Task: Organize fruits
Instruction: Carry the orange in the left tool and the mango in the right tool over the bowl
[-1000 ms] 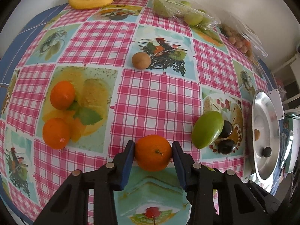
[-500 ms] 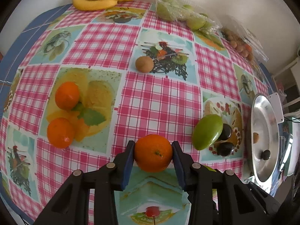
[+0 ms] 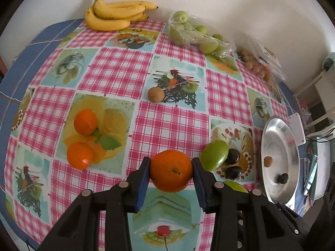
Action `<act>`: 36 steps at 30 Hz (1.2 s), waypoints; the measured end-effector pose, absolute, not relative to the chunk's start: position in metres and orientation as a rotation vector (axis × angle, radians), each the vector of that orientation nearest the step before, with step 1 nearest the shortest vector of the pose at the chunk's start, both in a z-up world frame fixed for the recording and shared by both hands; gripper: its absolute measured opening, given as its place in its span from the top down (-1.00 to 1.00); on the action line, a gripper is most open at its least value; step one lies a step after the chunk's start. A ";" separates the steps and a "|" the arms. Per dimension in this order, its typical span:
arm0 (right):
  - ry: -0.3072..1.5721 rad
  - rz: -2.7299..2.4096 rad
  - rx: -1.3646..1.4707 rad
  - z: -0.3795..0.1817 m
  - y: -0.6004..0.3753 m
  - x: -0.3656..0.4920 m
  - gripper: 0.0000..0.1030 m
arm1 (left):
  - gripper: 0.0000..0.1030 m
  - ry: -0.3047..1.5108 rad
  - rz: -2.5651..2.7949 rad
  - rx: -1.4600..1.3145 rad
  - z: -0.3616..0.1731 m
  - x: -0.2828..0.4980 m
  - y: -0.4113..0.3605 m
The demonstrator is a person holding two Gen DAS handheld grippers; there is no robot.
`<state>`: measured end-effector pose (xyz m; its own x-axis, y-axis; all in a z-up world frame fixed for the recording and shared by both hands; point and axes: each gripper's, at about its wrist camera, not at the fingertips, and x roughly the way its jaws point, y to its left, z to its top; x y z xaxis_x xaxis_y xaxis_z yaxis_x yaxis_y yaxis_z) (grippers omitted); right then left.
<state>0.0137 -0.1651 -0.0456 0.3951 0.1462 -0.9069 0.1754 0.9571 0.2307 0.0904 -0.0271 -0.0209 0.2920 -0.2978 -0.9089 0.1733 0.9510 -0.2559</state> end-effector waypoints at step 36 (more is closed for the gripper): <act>1.026 -0.428 0.615 -0.029 -0.354 -0.040 0.13 | 0.19 1.150 -0.573 0.070 -0.010 0.063 -0.165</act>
<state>-0.0399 -0.3540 -0.0291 0.4606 -0.0466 -0.8864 0.5975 0.7547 0.2708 0.0628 -0.1649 -0.0100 0.2829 -0.3922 -0.8753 0.4625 0.8553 -0.2337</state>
